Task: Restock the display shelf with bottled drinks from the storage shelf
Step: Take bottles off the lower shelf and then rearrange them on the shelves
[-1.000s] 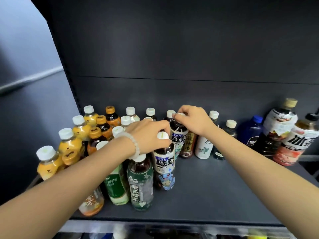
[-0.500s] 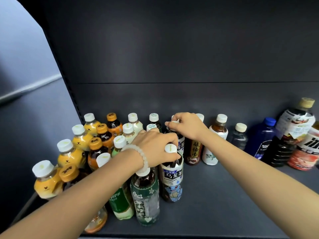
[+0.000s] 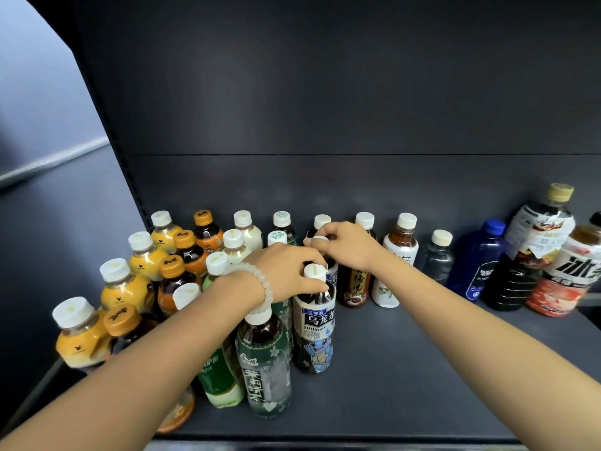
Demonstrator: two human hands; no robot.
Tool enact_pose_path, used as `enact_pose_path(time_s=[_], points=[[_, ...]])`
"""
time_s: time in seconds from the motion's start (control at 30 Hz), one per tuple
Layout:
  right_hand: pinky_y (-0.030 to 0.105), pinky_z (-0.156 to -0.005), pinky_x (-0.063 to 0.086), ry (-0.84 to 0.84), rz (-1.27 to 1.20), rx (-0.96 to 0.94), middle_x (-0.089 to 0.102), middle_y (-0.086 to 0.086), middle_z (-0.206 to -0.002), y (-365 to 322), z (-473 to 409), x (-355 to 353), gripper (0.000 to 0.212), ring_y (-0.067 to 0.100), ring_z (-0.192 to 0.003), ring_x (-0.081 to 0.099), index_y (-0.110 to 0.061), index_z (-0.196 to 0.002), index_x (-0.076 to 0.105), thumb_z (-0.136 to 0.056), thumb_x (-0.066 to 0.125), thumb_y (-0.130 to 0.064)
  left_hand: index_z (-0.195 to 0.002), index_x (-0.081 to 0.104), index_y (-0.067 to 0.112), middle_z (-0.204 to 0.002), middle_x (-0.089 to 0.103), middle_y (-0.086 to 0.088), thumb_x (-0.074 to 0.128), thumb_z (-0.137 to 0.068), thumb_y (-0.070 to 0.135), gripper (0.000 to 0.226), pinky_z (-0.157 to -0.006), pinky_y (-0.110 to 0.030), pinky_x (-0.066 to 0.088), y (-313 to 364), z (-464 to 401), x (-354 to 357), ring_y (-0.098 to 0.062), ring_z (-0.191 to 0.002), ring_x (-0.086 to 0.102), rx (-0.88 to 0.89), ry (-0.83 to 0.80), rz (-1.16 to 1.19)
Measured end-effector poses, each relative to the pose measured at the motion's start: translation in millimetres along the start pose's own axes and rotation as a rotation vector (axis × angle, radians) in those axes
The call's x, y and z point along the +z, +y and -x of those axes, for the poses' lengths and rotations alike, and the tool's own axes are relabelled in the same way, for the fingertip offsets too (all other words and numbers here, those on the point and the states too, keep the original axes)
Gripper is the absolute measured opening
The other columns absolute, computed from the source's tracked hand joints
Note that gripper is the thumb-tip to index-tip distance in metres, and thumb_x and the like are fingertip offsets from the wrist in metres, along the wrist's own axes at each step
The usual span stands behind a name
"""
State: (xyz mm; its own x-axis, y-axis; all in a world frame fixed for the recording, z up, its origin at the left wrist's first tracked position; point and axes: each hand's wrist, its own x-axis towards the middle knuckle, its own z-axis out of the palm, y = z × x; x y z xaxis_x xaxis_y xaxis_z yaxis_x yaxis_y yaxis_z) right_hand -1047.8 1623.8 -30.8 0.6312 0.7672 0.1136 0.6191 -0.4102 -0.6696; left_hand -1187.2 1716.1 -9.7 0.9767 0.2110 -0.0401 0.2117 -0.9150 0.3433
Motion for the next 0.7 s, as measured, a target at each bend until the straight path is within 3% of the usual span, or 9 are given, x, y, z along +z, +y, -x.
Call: enact_pose_path(time_s=[0.13, 0.23, 0.33, 0.47, 0.57, 0.7], points=[[0.016, -0.061, 0.038, -0.013, -0.070, 0.004, 0.059, -0.016, -0.067, -1, 4, -3, 0.024, 0.003, -0.065, 0.053, -0.030, -0.067, 0.060, -0.089, 0.058, -0.039, -0.114, 0.058, 0.043, -0.077, 0.055, 0.015, 0.061, -0.084, 0.045, 0.030, -0.080, -0.035, 0.051, 0, 7, -1, -0.010, -0.082, 0.053, 0.012, 0.025, 0.010], [0.015, -0.056, 0.039, -0.012, -0.090, 0.017, 0.059, -0.011, -0.070, -1, 8, -4, 0.019, 0.002, -0.059, 0.052, -0.022, -0.081, 0.064, -0.091, 0.056, -0.036, -0.116, 0.058, 0.044, -0.076, 0.056, 0.014, 0.059, -0.086, 0.042, 0.030, -0.077, -0.032, 0.050, 1, 11, -3, -0.009, -0.081, 0.054, 0.006, 0.067, 0.015], [0.019, -0.060, 0.042, 0.000, -0.078, 0.032, 0.056, -0.010, -0.072, -1, 14, -7, 0.021, 0.003, -0.059, 0.052, -0.016, -0.100, 0.065, -0.092, 0.055, -0.032, -0.117, 0.058, 0.044, -0.081, 0.057, 0.015, 0.057, -0.087, 0.045, 0.030, -0.075, -0.030, 0.049, 4, 15, -7, -0.008, -0.083, 0.055, -0.025, 0.091, -0.006], [0.024, -0.065, 0.044, 0.051, -0.035, 0.042, 0.059, -0.005, -0.070, 1, 32, -15, 0.023, 0.005, -0.057, 0.052, -0.015, -0.105, 0.063, -0.091, 0.056, -0.030, -0.112, 0.058, 0.040, -0.099, 0.058, 0.012, 0.053, -0.088, 0.047, 0.025, -0.079, -0.034, 0.049, 10, 25, -13, -0.014, -0.096, 0.056, -0.060, 0.126, -0.095], [0.025, -0.068, 0.040, 0.096, 0.036, 0.023, 0.056, -0.009, -0.069, 1, 57, -22, 0.022, 0.009, -0.065, 0.053, -0.014, -0.104, 0.064, -0.091, 0.056, -0.030, -0.119, 0.056, 0.037, -0.111, 0.057, 0.008, 0.049, -0.091, 0.046, 0.030, -0.084, -0.034, 0.043, 21, 39, -12, -0.018, -0.107, 0.052, -0.037, 0.176, -0.213], [0.030, -0.079, 0.046, 0.160, 0.124, -0.024, 0.065, 0.003, -0.093, 5, 104, -30, 0.021, 0.020, -0.089, 0.059, -0.013, -0.104, 0.065, -0.090, 0.056, -0.025, -0.122, 0.054, 0.034, -0.118, 0.056, 0.007, 0.043, -0.093, 0.047, 0.034, -0.091, -0.034, 0.037, 44, 62, -5, -0.017, -0.117, 0.046, 0.010, 0.260, -0.383]])
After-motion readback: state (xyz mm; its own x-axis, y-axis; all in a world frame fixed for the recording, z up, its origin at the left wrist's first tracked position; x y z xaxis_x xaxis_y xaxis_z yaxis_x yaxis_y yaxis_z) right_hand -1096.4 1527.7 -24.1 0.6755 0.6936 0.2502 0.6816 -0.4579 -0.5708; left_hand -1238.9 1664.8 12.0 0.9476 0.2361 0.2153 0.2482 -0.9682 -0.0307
